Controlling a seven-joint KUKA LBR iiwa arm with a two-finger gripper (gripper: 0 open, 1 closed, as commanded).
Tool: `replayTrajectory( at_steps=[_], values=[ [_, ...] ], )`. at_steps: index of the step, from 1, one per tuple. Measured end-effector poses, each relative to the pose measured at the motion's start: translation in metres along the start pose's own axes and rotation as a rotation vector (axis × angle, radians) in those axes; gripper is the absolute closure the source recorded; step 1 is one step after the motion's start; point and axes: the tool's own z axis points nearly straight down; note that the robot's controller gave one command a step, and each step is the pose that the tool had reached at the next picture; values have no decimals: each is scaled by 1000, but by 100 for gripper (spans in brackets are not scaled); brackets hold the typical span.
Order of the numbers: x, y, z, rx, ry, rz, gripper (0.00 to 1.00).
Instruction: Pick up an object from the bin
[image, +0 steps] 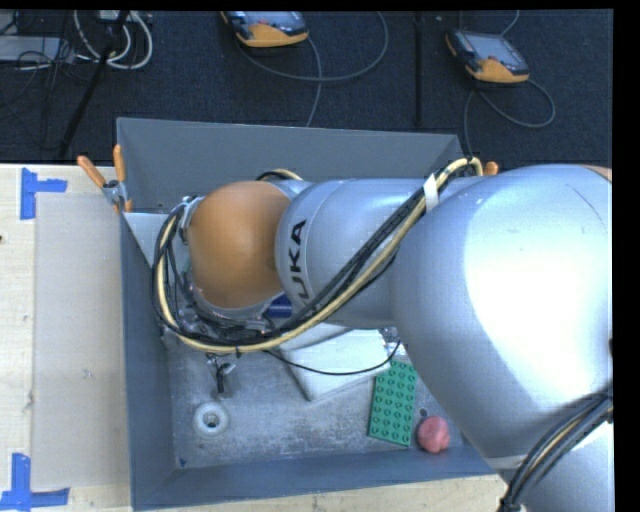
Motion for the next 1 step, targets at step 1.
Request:
replayTrajectory(
  at_steps=[1],
  values=[
    [49,-22,-29,3,-2,-477,0]
  ],
)
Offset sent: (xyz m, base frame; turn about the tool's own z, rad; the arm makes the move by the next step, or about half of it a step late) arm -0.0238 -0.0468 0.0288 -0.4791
